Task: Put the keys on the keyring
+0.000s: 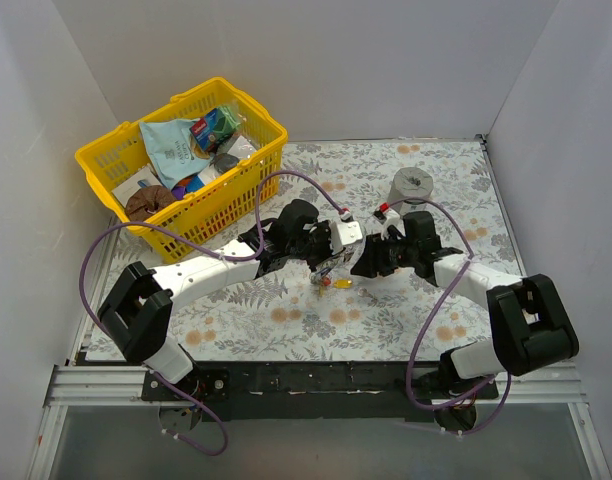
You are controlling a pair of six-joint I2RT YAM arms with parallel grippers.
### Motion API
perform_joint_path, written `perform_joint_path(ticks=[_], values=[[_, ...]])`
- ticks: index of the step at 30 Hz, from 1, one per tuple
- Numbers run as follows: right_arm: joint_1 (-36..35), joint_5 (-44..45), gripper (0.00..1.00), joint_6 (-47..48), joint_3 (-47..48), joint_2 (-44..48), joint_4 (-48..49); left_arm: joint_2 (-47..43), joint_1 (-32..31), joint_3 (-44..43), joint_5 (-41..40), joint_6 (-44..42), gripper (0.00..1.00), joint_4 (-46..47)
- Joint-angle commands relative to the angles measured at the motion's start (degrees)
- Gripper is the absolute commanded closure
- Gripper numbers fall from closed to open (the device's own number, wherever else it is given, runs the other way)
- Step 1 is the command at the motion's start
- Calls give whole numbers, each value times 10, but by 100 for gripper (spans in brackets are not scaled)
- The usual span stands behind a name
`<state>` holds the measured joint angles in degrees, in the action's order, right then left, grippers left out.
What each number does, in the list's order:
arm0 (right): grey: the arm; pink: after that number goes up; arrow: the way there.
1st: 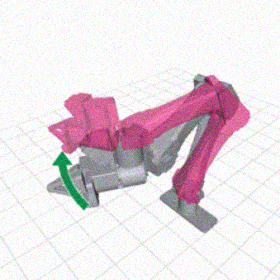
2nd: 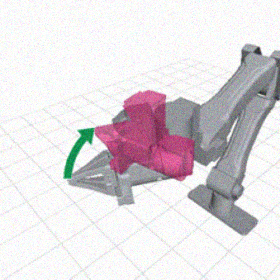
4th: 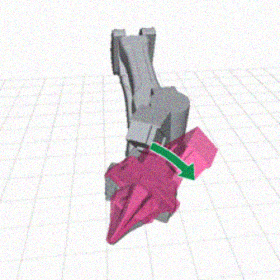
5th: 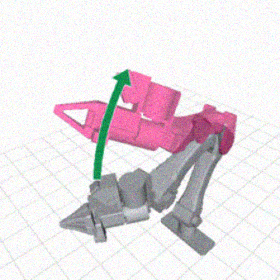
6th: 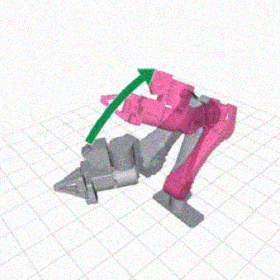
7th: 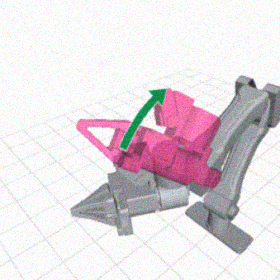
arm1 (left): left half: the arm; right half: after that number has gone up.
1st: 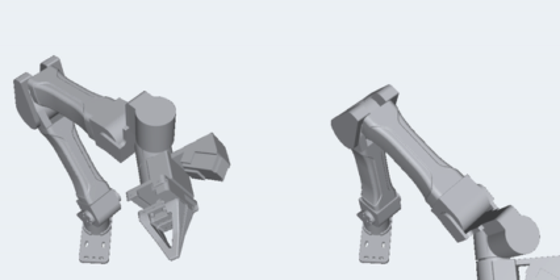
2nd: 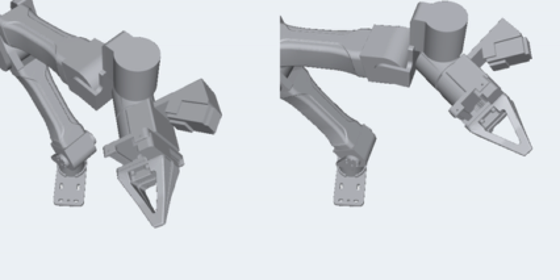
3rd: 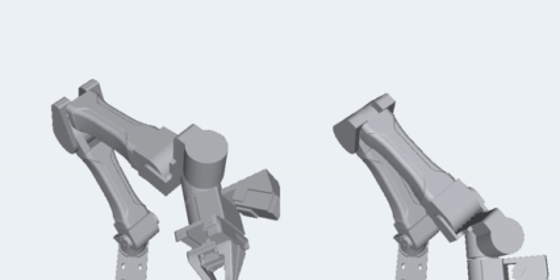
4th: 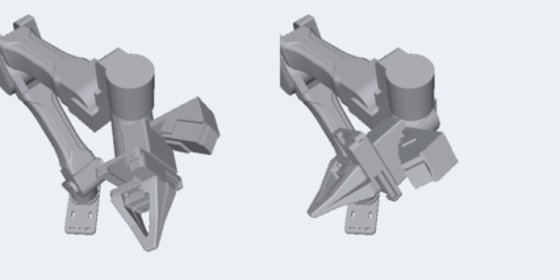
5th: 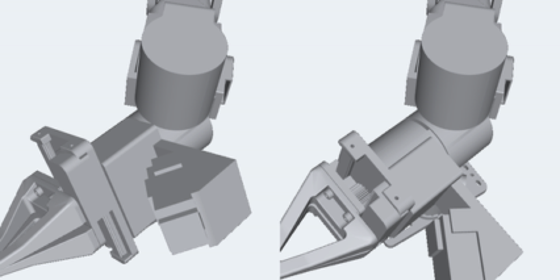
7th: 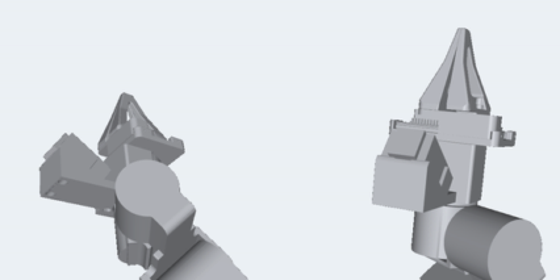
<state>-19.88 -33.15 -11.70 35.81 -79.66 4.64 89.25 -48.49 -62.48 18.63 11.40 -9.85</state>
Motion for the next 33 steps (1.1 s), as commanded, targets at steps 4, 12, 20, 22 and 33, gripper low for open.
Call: perform_joint_path(ticks=[4, 12, 20, 22, 33], values=[[3, -9, 52, -48, -30, -29, 84, -36, -2, 2, 0, 1, 100, 11], [3, -3, 55, -72, -55, -54, 116, -37, -2, 2, 4, 1, 100, 10], [3, -2, 60, -85, -49, -91, 131, -40, -2, 3, 4, 1, 100, 6], [3, -5, 62, -86, -46, -97, 134, -42, -2, 3, 4, 0, 100, 6], [3, -16, 75, -101, -50, -122, 151, -41, -2, 3, 3, -1, 100, 5]])
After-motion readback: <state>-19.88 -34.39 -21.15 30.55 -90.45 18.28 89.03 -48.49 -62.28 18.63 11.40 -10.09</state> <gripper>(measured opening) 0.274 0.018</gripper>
